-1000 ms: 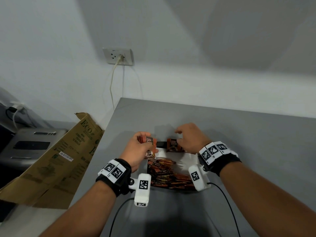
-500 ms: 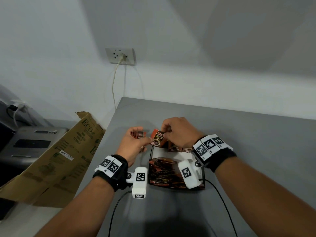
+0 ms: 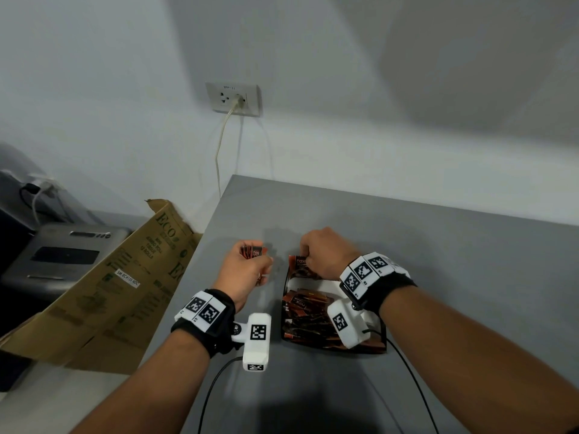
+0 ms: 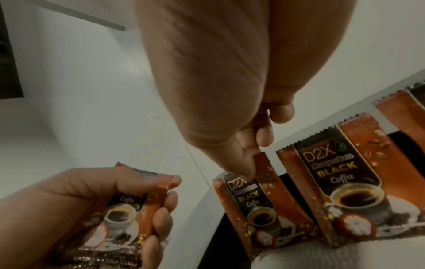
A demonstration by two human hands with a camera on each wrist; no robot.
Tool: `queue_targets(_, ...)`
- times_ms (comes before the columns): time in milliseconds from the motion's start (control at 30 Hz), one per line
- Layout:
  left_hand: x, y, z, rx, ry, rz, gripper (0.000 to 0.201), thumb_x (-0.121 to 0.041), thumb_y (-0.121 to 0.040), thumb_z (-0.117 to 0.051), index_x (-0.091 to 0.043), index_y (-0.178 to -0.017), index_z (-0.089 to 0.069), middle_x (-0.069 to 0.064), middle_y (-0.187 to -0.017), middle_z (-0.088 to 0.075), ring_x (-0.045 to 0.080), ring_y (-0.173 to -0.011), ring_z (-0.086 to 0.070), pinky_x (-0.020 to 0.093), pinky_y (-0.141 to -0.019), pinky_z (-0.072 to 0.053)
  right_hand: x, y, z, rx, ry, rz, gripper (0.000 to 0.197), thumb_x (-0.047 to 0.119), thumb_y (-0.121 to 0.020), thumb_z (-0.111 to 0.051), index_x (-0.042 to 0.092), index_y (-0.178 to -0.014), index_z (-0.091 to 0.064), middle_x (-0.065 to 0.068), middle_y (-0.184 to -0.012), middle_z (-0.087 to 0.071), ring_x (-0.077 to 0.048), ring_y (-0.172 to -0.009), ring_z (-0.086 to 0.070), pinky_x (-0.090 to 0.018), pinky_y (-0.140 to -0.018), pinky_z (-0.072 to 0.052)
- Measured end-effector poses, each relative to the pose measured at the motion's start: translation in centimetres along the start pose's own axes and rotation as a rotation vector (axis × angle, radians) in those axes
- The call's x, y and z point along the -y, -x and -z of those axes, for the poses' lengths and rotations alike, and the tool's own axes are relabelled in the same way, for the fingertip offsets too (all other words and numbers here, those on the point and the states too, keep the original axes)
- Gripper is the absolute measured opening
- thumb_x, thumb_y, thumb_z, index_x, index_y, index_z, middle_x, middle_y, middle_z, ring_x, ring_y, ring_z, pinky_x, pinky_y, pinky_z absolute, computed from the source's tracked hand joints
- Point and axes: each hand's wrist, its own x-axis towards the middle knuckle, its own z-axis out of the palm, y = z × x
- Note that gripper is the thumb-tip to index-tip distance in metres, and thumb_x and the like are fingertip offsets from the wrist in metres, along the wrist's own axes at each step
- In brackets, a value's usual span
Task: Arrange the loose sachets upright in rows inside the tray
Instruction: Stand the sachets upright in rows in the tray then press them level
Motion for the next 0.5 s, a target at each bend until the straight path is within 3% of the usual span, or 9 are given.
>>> queue_targets(233,0.1,-0.2,-0.5,0.024,-0.018,0.017,0.031,0.009,-0.085,-0.059,-0.015,-0.105,-0.057,0.010,-0.092,-0.058,0.017,-0.069,-0.055,0.026,-0.054,-0.050,-0.8,-0.6,-1.2,0.003,-0.018,-0.003,0.013,0.007,-0.088,-0.061,0.016,-0.093,-0.070,-0.009,-0.099,-0.070,-0.028,-0.089,-0.065,-0.036,-0.079,-0.055)
queue_targets(367,0.1,-0.3,-0.8,0.036,-0.023,0.025,0.029,0.008,-0.086,-0.057,-0.017,-0.102,-0.058,0.014,-0.095,-0.058,0.019,-0.071,-0.053,0.028,-0.056,-0.050,-1.2,-0.8,-1.6,-0.024,-0.044,-0.014,0.010,0.010,-0.089,-0.062,0.018,-0.085,-0.067,-0.005,-0.092,-0.067,-0.024,-0.084,-0.063,-0.030,-0.069,-0.048)
queue_targets(500,0.1,-0.4,-1.0,0.030,-0.021,0.039,0.029,0.008,-0.085,-0.060,-0.016,-0.101,-0.059,0.015,-0.093,-0.059,0.019,-0.069,-0.053,0.030,-0.057,-0.050,-1.4,-0.9,-1.7,-0.042,-0.065,-0.031,0.011,0.011,-0.089,-0.064,0.019,-0.083,-0.065,-0.004,-0.089,-0.065,-0.024,-0.084,-0.064,-0.029,-0.069,-0.048)
